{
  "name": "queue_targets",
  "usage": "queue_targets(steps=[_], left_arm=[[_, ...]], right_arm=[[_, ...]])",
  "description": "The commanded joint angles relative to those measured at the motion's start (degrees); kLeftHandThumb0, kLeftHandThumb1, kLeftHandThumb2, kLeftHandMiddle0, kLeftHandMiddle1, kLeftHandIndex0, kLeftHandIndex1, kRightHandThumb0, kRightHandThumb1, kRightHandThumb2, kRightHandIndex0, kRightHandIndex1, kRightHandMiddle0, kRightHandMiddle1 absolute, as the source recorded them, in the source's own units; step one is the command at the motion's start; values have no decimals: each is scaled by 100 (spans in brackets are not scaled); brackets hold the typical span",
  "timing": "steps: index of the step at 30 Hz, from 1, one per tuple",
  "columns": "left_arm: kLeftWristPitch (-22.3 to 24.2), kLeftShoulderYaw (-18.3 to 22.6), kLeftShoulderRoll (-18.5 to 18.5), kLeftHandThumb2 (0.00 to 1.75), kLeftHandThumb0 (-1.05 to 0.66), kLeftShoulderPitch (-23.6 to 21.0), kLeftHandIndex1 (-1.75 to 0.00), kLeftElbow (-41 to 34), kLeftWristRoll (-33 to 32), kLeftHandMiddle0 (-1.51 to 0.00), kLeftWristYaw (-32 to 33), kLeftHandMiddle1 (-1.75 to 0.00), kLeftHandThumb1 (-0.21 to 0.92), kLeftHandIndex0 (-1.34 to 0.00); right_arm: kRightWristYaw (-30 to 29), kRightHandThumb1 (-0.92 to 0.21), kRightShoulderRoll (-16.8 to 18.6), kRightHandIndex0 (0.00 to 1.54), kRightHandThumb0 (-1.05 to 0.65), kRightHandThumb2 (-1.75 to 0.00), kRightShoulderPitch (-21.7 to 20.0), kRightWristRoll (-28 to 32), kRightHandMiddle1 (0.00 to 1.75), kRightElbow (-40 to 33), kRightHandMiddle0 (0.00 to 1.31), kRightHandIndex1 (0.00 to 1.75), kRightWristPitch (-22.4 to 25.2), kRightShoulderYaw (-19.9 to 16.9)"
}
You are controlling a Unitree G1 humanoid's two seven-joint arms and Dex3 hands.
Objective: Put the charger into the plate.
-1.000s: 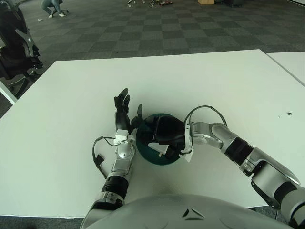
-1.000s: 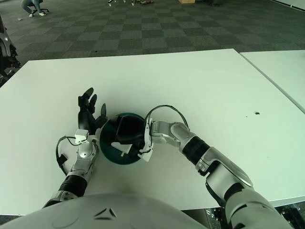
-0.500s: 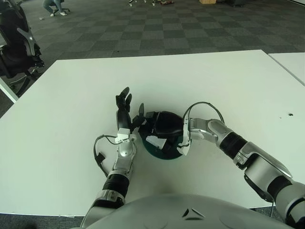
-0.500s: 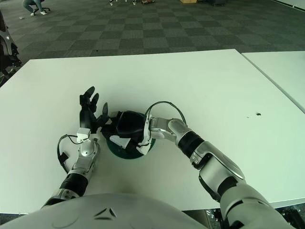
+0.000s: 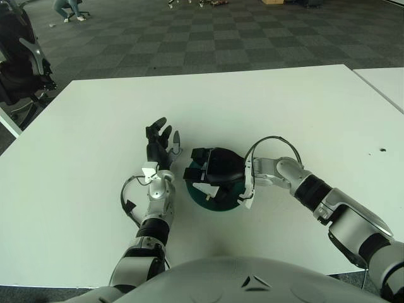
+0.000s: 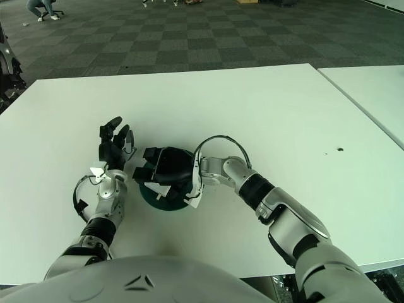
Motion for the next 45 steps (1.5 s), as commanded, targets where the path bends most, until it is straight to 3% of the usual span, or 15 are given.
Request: queue_targets(steps=[1,3,7,8,10,13,19,22,24,28,31,34,37,42,45], left_arm=[[-864,190,-957,57,-55,1370,-141,1324,101,-30,365,-85,92,-13],[-886,184,-919,57,-56,1316,-142,1372,127,-29,360,-88,92,-13],[-574,91,-786,59,-58,1163,-138,1138,133,-26,253,-89,92,-10],[-337,14,-750,62,-61,1070,-124,899,88,-23,140,-86,92,-8],[-116,-77,-704,73,-71,984,-80,696,-24,-21,-135,-58,92,-3],[-228,-164,-612,85,-80,1120,-47,744,-136,-20,-606,-30,92,-1],[-331,-421,-241,97,-88,1914,-11,92,240,-13,-819,-10,92,0],[-313,-464,-141,100,-90,2058,-3,-3,498,-10,-688,-6,92,0],[-228,-478,-95,101,-90,2071,-2,-29,647,-9,-587,-5,92,0],[428,-512,-16,103,-89,2005,0,-722,965,-9,-311,-4,92,0],[588,-418,-41,102,-88,1845,-1,-486,867,-14,-311,-6,92,-2],[686,-311,-82,97,-86,1765,-38,-124,705,-26,-370,-8,92,0],[850,-73,-91,94,-85,1456,-63,614,444,-34,-497,-12,92,0],[1082,-13,-103,92,-85,1466,-80,409,393,-40,-518,-17,92,0],[1090,21,-76,92,-85,1485,-85,401,373,-41,-592,-20,92,0]], right_arm=[[-120,-92,-259,27,-104,-110,-194,-328,69,-384,1,44,116,-56],[-37,-92,-326,25,-104,-111,-164,-312,49,-499,0,24,119,-94],[191,-92,-518,21,-105,-112,-48,-77,31,-773,0,10,56,-228],[283,-92,-591,18,-105,-111,11,57,26,-857,0,8,25,-289],[402,-92,-667,10,-105,-108,85,250,11,-943,0,4,-8,-370],[582,-92,-717,3,-105,-102,66,604,3,-1042,0,1,-90,-530],[622,-92,-783,0,-105,-92,-243,1236,0,-1012,0,0,-434,-919],[553,-92,-757,0,-105,-89,-270,1330,0,-930,0,0,-516,-1015],[518,-92,-742,0,-105,-88,-273,1362,0,-876,0,0,-556,-1063],[149,-92,-841,0,-105,-82,-419,1525,0,-253,0,0,-865,-1290],[104,-92,-768,0,-105,-80,-430,2008,0,110,0,0,-973,-1543],[143,-92,-592,0,-105,-79,-345,2406,0,295,0,0,-968,-1722],[474,-92,-466,0,-105,-79,-127,3235,0,295,0,0,-832,-1949],[932,-92,-222,0,-105,-75,168,4492,0,493,0,0,-583,-2171],[1090,-92,30,0,-105,-68,381,5141,0,1597,0,0,-620,-2434]])
